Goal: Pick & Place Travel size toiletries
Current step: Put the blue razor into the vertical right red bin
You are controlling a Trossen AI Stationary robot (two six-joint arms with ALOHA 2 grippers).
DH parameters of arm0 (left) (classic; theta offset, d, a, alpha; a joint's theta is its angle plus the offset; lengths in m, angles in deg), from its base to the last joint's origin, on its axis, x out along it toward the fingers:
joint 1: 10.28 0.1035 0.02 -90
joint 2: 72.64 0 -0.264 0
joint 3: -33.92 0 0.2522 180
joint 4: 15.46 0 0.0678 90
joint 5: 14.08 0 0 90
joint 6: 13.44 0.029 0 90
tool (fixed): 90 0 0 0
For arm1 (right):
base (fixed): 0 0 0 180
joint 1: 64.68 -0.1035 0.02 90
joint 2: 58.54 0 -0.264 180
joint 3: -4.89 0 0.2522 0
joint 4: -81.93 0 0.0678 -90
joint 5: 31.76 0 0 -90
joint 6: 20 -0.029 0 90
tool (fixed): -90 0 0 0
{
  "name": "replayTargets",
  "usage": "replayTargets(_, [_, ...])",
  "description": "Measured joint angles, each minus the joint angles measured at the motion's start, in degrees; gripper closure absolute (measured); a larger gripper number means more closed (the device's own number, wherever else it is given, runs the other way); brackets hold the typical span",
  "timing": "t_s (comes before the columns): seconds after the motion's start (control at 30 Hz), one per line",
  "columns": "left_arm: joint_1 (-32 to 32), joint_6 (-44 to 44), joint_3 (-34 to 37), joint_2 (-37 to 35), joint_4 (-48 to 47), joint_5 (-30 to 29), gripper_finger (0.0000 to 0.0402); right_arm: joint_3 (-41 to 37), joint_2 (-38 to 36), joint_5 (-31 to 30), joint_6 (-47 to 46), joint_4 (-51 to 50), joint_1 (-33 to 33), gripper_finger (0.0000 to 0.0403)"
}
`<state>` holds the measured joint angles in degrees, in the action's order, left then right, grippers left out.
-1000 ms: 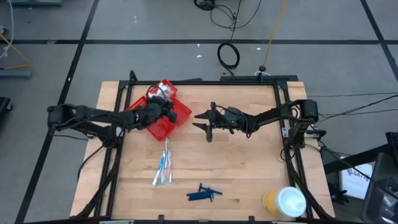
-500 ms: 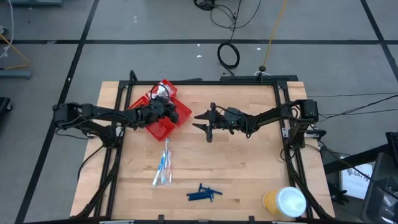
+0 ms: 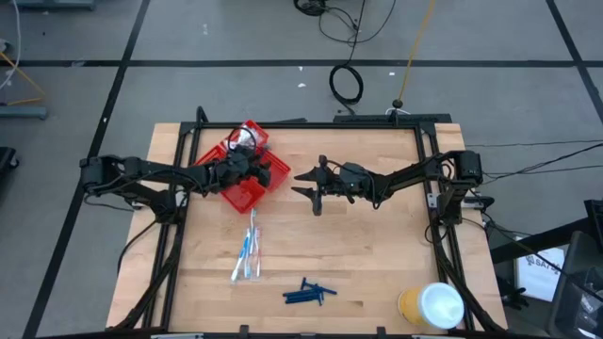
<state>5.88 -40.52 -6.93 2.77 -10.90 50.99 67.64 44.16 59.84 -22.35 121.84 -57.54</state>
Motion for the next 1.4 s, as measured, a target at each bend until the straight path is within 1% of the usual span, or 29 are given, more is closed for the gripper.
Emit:
replayTargets(0.2, [0.00,1.76,0.00,0.00,0.97,-0.02,0.0107,0.00,-0.02,-0.02,0.00,0.00,0.00,0.0252])
replayTargets(0.47, [0.00,1.85,0.00,0.00,1.47,-0.46,0.0103,0.02,-0.02,0.41,0.07,-1.24,0.02,0.0253])
replayTargets(0.57, [0.00,1.85,0.00,0.00,1.46,-0.56,0.0103,0.13,-0.09,4.82,0.00,-4.98,-0.05,0.0250])
replayTargets(0.6, [0.00,1.85,0.00,0.00,1.44,-0.57,0.0103,0.60,-0.18,6.57,-0.35,-7.62,-0.49,0.0249])
replayTargets(0.7, [0.00,1.89,0.00,0.00,1.22,-0.57,0.0103,3.76,-1.86,8.85,0.13,-21.20,-3.59,0.0243])
replayTargets(0.77, [0.00,2.95,0.00,0.01,1.24,-0.57,0.0103,6.94,-2.16,7.09,2.86,-32.80,-7.06,0.0235])
replayTargets(0.83, [0.00,3.74,0.00,0.00,1.25,-0.58,0.0103,9.12,-2.02,3.30,5.38,-43.66,-11.27,0.0224])
replayTargets(0.9, [0.00,4.07,0.00,0.00,1.24,-0.59,0.0103,10.78,-1.84,-0.43,7.01,-49.90,-15.41,0.0211])
replayTargets(0.97, [0.00,4.08,0.00,0.00,1.18,-0.61,0.0103,11.93,-2.10,-3.69,7.45,-52.67,-19.03,0.0199])
replayTargets(1.03, [0.00,4.08,0.00,0.00,0.93,-0.63,0.0103,12.70,-2.13,-5.96,5.43,-53.87,-21.97,0.0189])
replayTargets(1.27, [0.00,2.98,0.00,0.00,0.66,-1.20,0.0103,15.58,-2.10,-6.82,-8.08,-57.42,-30.74,0.0179])
replayTargets(1.4, [0.00,2.55,0.00,0.00,-0.38,-1.19,0.0103,17.39,-1.95,-11.88,-16.44,-60.42,-36.85,0.0179])
